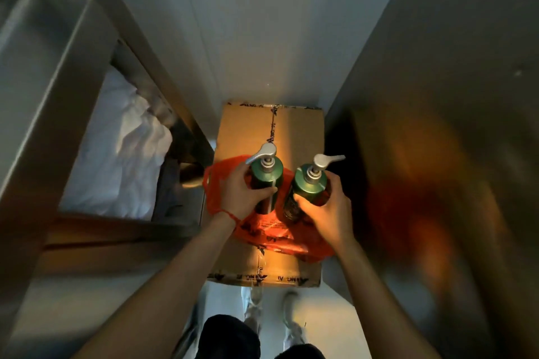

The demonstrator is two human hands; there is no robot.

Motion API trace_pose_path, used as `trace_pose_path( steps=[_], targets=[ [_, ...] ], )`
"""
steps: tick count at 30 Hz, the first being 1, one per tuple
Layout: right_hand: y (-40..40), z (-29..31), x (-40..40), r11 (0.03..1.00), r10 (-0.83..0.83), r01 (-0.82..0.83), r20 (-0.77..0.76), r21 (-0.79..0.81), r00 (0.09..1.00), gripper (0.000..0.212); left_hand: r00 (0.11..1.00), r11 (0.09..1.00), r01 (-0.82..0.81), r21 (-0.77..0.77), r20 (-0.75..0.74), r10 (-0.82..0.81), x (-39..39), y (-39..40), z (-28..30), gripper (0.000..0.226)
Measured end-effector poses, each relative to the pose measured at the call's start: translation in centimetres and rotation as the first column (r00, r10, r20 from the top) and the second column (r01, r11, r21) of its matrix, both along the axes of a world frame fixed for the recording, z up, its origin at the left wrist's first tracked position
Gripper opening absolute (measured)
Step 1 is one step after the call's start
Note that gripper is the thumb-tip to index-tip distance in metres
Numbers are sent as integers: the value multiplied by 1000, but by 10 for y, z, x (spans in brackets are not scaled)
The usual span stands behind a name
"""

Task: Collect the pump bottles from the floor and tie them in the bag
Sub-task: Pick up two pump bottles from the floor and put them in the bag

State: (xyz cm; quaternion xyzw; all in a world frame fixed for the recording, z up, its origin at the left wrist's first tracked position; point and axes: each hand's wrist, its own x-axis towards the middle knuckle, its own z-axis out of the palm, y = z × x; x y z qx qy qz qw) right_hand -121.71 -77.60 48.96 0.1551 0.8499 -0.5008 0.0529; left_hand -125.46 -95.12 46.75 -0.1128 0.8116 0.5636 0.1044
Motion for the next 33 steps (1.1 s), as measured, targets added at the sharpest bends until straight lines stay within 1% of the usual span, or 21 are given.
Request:
trace_pose_path(
  steps=[2,5,13,16,19,26,28,33],
  targets=[
    [0,-10,-3,1000,19,-19,-1,-7,1000,67,1000,1000,2,-13,30,-2,-3,0,-15,70],
    [-2,-22,-6,999,35,-35,12,-23,999,66,998,1000,6,-3,55,-6,-6,0,-31,67],
    [-6,-51,-12,997,29,-27,29,-69,999,71,997,998,28,55,73,-32,-7,-1,-52,65],
    [-6,-54,-14,994,31,-27,39,-103,999,71,997,996,28,83,66,-34,-9,0,-54,63],
    [-6,-55,-12,991,38,-33,33,-133,999,70,996,993,39,114,80,-48,-8,0,-52,65],
    [-12,-51,0,991,53,-52,6,-126,999,66,991,988,40,148,117,-57,5,-7,-47,66],
    [-12,-48,2,990,42,-42,-2,-135,999,66,994,991,23,132,107,-37,10,-9,-46,67],
    [-13,-40,10,993,23,-26,-27,-118,999,69,998,990,-8,142,63,-1,25,-10,-36,61]
  ],
)
